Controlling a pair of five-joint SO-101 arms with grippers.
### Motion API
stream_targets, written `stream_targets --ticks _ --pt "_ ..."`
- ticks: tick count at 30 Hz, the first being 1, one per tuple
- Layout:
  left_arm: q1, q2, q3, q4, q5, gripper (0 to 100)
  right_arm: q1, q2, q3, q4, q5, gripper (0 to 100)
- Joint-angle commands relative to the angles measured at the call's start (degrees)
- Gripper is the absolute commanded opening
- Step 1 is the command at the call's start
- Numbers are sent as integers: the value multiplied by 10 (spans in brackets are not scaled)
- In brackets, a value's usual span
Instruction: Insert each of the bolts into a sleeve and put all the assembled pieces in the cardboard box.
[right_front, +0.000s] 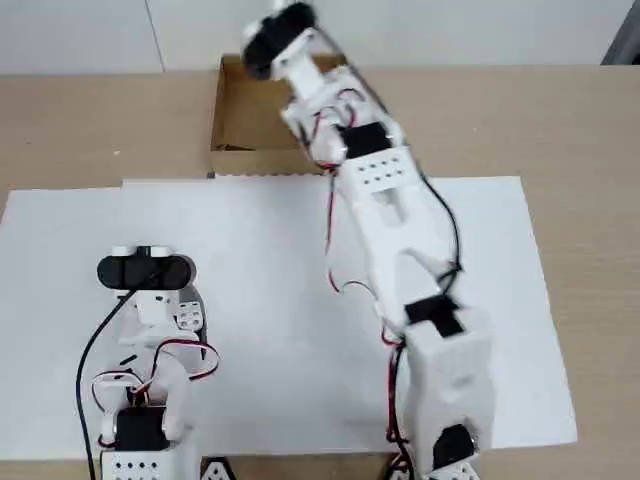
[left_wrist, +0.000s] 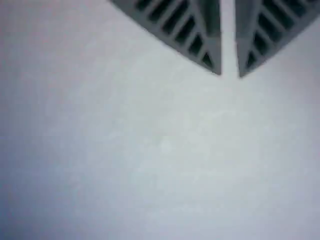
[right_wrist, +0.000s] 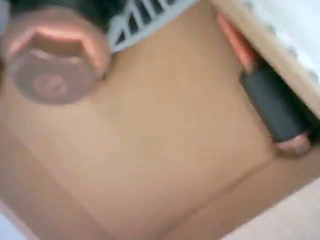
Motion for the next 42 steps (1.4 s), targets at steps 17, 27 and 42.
stream_targets --ticks 17,27,42 --pt "2 -7 -3 -2 -4 6 -11 188 -176 -94 107 137" --pt "2 -7 -3 -2 -4 6 -7 109 -176 -4 106 1" --pt "2 -7 -3 -2 -4 6 3 -33 -176 164 105 2"
